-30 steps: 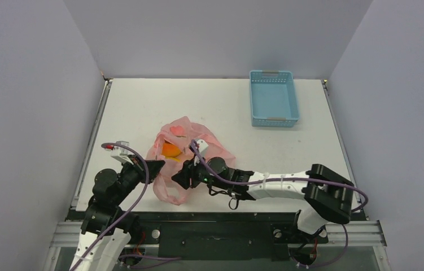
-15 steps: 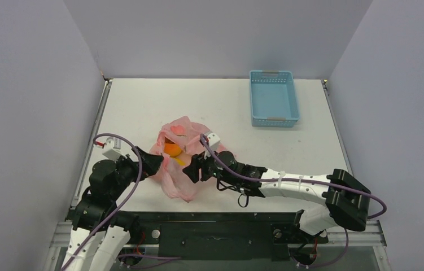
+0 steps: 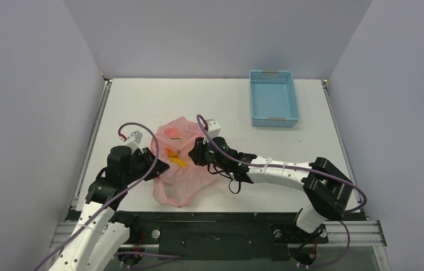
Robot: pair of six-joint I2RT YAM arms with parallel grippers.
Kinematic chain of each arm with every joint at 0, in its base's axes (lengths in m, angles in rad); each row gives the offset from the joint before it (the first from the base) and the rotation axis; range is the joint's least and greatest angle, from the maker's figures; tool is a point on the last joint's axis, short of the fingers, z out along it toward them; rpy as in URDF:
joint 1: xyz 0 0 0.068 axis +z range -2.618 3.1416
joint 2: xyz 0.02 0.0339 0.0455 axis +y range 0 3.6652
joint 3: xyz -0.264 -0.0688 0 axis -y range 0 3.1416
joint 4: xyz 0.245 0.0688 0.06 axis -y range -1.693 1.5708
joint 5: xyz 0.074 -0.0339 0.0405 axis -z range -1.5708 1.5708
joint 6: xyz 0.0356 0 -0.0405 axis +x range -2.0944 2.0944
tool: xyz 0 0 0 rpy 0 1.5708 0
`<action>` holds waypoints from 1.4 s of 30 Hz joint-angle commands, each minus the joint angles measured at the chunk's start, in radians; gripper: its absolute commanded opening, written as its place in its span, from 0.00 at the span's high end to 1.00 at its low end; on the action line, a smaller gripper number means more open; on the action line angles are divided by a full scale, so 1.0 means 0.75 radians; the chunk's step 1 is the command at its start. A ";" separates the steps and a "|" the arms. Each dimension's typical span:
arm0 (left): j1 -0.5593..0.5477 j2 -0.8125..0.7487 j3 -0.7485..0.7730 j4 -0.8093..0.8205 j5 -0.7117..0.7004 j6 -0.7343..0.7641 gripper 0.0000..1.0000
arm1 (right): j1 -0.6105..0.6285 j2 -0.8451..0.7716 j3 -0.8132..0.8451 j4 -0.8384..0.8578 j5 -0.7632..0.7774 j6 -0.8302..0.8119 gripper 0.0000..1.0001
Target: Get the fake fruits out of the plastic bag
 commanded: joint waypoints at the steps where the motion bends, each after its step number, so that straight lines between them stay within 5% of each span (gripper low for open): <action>1: 0.004 0.111 0.192 -0.239 -0.077 0.108 0.88 | 0.024 0.176 0.044 0.158 -0.012 0.020 0.84; 10: 0.003 0.263 0.216 -0.355 0.044 0.196 0.94 | -0.009 0.418 0.254 0.204 0.054 0.071 0.86; 20: -0.024 0.314 0.249 -0.569 -0.113 0.255 1.00 | -0.239 0.415 0.365 0.195 0.415 0.050 0.79; 27: -0.049 0.284 0.244 -0.565 -0.112 0.248 1.00 | -0.268 0.433 0.367 0.204 0.283 0.006 0.74; 35: -0.050 0.237 0.232 -0.444 -0.016 0.202 1.00 | -0.077 0.286 0.156 0.260 0.109 0.031 0.73; 42: -0.050 0.254 0.233 -0.399 -0.036 0.186 1.00 | 0.127 0.391 0.132 0.320 0.063 0.106 0.74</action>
